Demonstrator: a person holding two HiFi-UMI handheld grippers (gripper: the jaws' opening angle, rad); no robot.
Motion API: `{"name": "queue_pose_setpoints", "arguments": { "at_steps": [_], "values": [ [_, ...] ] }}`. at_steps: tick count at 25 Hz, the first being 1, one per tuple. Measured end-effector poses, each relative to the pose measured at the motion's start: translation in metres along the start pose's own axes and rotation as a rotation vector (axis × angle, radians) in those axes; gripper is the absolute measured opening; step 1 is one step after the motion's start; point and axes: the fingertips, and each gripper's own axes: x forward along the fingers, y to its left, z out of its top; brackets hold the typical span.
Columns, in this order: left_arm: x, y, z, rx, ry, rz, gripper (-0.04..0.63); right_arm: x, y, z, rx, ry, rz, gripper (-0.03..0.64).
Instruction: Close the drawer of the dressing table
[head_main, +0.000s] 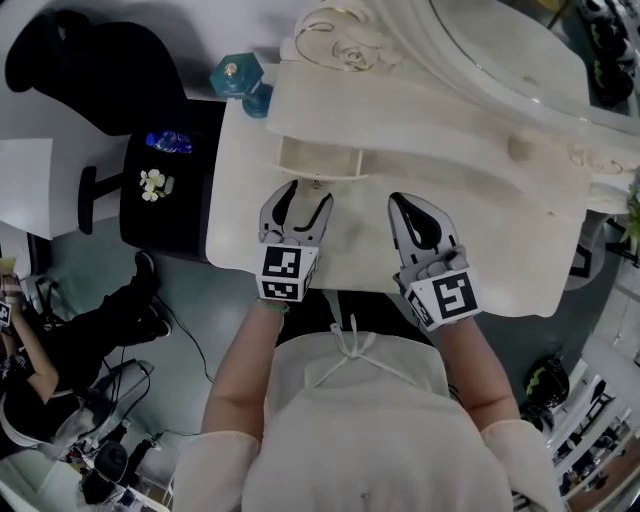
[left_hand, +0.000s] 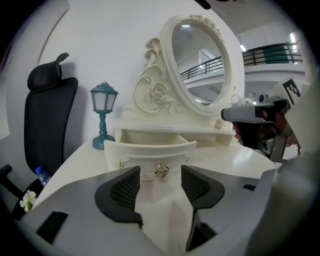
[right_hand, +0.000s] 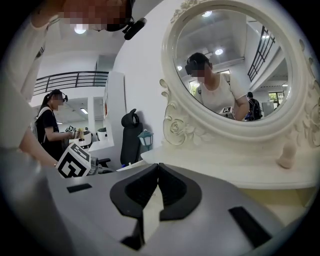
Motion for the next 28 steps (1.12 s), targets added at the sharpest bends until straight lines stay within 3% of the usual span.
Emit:
{"name": "queue_pose_setpoints", "arguments": {
  "at_steps": [2, 6, 10, 21, 28],
  "values": [
    [0.008, 0.003, -0.004, -0.013, 0.02, 0.02, 0.27, 0.004, -0.004, -0.004, 0.001, 0.009, 0.01, 0.005],
    [0.016, 0.007, -0.006, -0.052, 0.031, 0.063, 0.169, 0.011, -0.004, -0.011, -0.01, 0.032, 0.067, 0.005],
    [0.017, 0.001, -0.007, -0.039, 0.041, 0.082, 0.106, 0.014, -0.005, -0.013, -0.012, 0.037, 0.084, 0.005],
    [0.028, 0.003, -0.003, -0.023, 0.068, 0.066, 0.103, 0.021, -0.009, -0.015, -0.002, 0.027, 0.071, 0.005],
    [0.043, 0.008, 0.007, -0.052, 0.072, 0.077, 0.103, 0.024, -0.018, -0.016, -0.006, 0.027, 0.039, 0.005]
  ]
}}
